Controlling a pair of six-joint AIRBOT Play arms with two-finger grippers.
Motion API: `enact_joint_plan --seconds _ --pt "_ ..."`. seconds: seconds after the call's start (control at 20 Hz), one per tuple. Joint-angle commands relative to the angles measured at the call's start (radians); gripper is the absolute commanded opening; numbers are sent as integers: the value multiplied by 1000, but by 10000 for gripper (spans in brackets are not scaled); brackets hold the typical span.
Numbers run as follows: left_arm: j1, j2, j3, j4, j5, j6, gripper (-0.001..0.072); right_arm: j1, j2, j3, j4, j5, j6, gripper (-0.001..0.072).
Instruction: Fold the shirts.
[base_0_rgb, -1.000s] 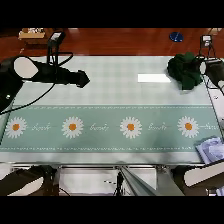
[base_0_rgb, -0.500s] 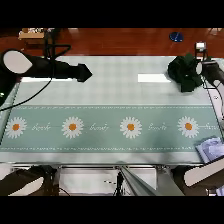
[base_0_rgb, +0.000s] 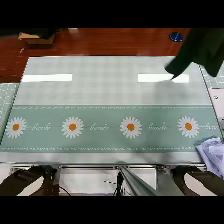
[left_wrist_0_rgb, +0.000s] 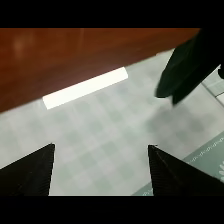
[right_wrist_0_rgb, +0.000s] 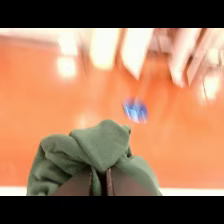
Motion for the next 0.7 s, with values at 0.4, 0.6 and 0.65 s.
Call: enact_joint_plan --seconds 0.4,0.6,0.65 --pt "2 237 43 206 -388 -56 400 408 175 -2 477 549 -63 23" --pt "2 237 -58 217 -438 -54 369 647 -54 -2 373 583 -67 24" --pt "2 237 -93 217 -438 -54 370 686 -116 -2 324 583 -67 24"
